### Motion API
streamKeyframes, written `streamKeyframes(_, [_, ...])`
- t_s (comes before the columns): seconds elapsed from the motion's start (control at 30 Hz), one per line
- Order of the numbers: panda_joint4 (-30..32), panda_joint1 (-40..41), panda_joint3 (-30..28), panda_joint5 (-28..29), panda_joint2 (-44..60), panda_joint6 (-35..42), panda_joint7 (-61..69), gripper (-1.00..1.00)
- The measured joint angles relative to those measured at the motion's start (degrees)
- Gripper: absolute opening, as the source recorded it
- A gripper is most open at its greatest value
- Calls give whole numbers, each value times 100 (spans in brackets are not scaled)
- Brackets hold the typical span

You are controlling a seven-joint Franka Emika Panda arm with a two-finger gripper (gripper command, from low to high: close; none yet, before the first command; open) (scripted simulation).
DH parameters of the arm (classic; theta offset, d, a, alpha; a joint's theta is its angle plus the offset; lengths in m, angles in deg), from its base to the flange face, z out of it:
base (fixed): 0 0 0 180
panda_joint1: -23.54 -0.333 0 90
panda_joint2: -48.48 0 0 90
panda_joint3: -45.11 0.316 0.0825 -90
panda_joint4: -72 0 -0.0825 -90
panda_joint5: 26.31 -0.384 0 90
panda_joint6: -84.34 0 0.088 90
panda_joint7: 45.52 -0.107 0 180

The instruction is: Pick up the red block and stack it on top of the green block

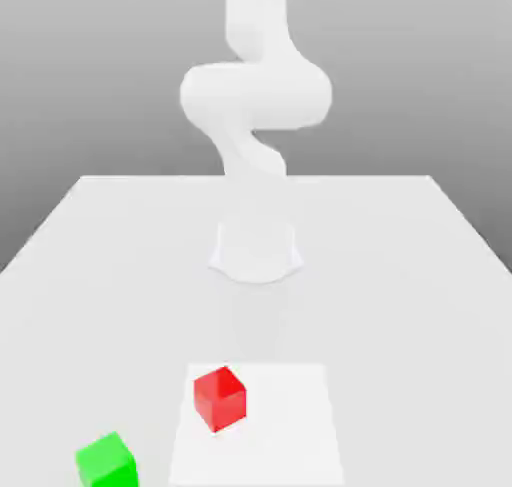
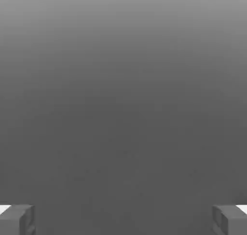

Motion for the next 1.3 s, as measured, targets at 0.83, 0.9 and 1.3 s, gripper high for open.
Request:
streamKeyframes(0.83, [2088,1161,441,467,5226,-3213,-4679,0])
streamKeyframes(0.9, [2041,1027,275,609,5575,-3506,-4785,-100])
streamKeyframes(1.3, [2175,1157,505,181,4679,-2763,-4476,-100])
